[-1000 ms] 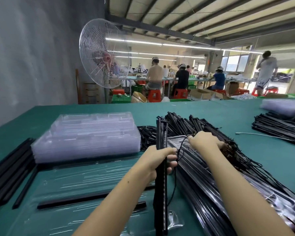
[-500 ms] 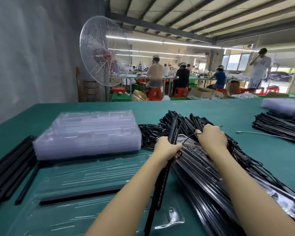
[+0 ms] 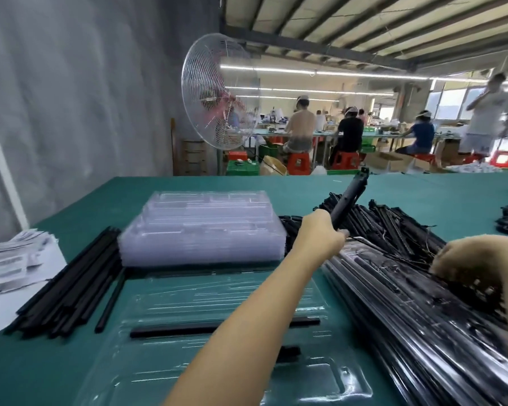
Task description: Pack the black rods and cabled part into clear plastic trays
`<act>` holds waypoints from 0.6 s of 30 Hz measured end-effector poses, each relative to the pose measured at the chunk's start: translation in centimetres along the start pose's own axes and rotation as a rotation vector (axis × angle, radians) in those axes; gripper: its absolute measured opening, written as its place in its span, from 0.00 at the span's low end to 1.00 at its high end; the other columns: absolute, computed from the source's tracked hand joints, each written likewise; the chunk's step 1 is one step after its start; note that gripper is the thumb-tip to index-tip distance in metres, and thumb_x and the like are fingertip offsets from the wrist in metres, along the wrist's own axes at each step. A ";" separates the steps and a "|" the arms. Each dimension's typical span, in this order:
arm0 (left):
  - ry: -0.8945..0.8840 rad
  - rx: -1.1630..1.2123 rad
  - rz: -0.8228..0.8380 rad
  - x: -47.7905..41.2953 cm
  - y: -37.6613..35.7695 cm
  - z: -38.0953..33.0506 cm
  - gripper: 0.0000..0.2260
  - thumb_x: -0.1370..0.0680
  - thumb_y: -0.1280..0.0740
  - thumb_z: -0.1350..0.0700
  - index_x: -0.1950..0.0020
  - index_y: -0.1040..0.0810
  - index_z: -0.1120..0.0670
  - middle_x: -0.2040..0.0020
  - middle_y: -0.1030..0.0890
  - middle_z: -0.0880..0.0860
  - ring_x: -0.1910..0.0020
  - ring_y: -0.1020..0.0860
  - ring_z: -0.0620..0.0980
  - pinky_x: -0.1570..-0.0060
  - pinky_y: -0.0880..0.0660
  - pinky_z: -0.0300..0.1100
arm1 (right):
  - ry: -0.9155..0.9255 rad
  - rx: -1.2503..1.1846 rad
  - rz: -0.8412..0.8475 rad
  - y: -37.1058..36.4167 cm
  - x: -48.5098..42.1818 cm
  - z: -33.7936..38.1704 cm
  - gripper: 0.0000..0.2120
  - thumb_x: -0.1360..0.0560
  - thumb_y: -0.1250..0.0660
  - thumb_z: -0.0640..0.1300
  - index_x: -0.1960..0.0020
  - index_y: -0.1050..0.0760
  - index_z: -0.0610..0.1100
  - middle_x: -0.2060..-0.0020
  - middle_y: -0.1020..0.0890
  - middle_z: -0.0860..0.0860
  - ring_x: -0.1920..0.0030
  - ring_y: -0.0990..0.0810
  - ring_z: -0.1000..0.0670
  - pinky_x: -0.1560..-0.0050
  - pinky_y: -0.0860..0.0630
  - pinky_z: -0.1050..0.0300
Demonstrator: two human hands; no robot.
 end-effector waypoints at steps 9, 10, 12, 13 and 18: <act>-0.030 0.093 -0.080 -0.5 0.7 -0.7 0.08 0.21 0.36 0.55 0.53 0.30 0.60 0.66 0.31 0.53 0.71 0.32 0.50 0.74 0.36 0.40 | -0.057 0.080 -0.201 0.0 0.3 -0.3 0.09 0.26 0.37 0.36 0.64 0.25 0.39 0.73 0.24 0.45 0.70 0.29 0.47 0.66 0.32 0.60; -0.031 0.090 -0.086 -0.5 0.7 -0.9 0.08 0.21 0.36 0.55 0.53 0.31 0.60 0.66 0.32 0.52 0.71 0.32 0.50 0.75 0.36 0.40 | -0.062 0.052 -0.176 -0.4 0.3 -0.4 0.08 0.25 0.37 0.40 0.62 0.26 0.40 0.68 0.24 0.45 0.67 0.29 0.47 0.63 0.31 0.58; -0.044 0.080 -0.100 -0.6 0.8 -1.6 0.08 0.21 0.36 0.55 0.52 0.30 0.60 0.65 0.31 0.52 0.70 0.31 0.51 0.74 0.35 0.41 | -0.049 -0.016 -0.132 -1.3 0.2 -0.3 0.12 0.22 0.37 0.50 0.56 0.27 0.41 0.58 0.24 0.45 0.59 0.27 0.46 0.53 0.27 0.53; -0.055 0.079 -0.114 -0.7 0.9 -2.2 0.08 0.20 0.36 0.55 0.50 0.29 0.60 0.65 0.31 0.53 0.68 0.29 0.53 0.72 0.33 0.41 | -0.044 -0.072 -0.106 -1.8 -0.1 -0.3 0.16 0.23 0.36 0.54 0.55 0.27 0.40 0.57 0.23 0.45 0.58 0.27 0.45 0.52 0.27 0.52; -0.153 0.094 -0.181 -1.3 2.1 -6.1 0.08 0.20 0.36 0.57 0.47 0.27 0.62 0.59 0.28 0.55 0.59 0.24 0.58 0.61 0.24 0.48 | -0.086 -0.340 -0.016 -2.8 -0.6 -0.9 0.22 0.26 0.31 0.49 0.71 0.34 0.40 0.78 0.31 0.48 0.73 0.36 0.48 0.69 0.38 0.56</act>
Point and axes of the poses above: each hand's wrist, its own x-axis away from the middle knuckle, its own y-axis out of the back of the hand, z = x × y, the point moved 8 cm from there along -x, towards the middle knuckle
